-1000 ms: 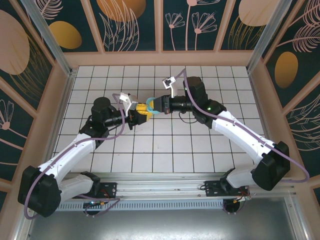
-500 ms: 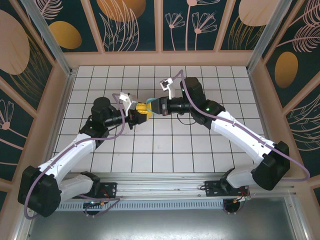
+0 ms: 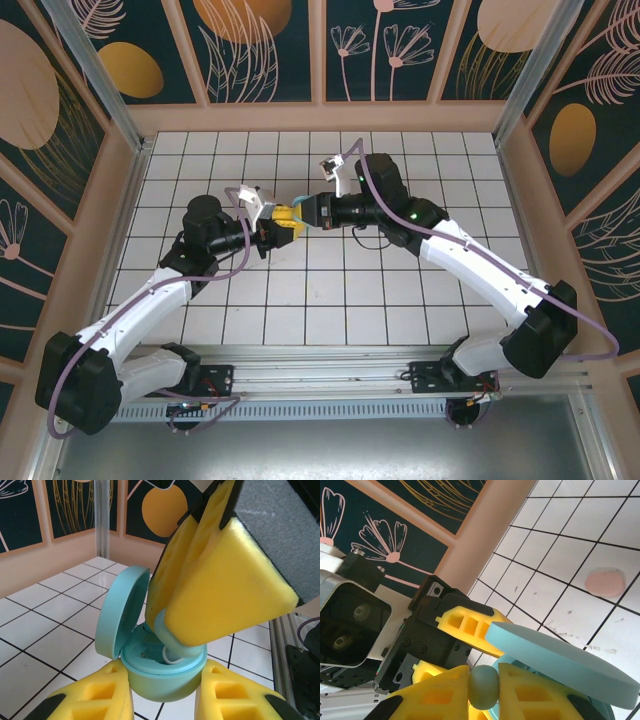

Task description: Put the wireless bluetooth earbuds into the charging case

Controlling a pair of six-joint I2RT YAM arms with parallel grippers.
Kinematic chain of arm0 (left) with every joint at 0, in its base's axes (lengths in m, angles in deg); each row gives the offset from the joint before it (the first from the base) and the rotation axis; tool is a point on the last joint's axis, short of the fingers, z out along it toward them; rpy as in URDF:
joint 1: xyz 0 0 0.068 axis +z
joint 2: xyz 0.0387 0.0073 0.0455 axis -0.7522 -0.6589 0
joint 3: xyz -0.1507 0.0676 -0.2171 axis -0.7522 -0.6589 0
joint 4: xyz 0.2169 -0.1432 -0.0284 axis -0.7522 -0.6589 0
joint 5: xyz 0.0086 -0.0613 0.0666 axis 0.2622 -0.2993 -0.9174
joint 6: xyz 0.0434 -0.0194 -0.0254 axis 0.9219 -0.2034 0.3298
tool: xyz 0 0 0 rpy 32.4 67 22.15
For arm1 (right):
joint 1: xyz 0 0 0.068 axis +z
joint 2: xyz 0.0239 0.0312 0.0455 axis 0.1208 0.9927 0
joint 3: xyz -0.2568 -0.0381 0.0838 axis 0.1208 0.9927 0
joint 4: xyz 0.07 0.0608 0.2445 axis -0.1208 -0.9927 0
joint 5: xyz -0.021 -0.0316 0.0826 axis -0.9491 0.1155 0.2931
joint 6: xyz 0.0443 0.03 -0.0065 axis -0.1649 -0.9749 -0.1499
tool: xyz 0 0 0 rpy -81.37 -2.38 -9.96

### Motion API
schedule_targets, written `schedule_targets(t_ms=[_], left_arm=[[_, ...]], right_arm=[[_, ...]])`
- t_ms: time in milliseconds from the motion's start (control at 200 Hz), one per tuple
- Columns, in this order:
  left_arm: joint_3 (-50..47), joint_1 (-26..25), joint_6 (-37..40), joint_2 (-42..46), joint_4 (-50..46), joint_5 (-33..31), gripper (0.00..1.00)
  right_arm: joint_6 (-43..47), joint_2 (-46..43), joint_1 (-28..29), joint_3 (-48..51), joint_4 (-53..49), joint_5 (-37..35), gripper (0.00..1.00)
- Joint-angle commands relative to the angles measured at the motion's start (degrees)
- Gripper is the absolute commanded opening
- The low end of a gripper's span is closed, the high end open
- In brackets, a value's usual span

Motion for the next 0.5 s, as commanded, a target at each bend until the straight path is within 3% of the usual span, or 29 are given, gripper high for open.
schedule_targets(t_ms=[0,495], left_arm=[[-0.2,-0.2,0.0,2.1,3.7,-0.3,0.0],[-0.2,-0.1,0.2,2.0,3.7,-0.2,0.0]], right_arm=[[-1.8,1.2,0.4,-2.3,-4.8,-1.2,0.2],[-2.1,3.8,1.2,-6.4,-10.6,-3.5,0.32]])
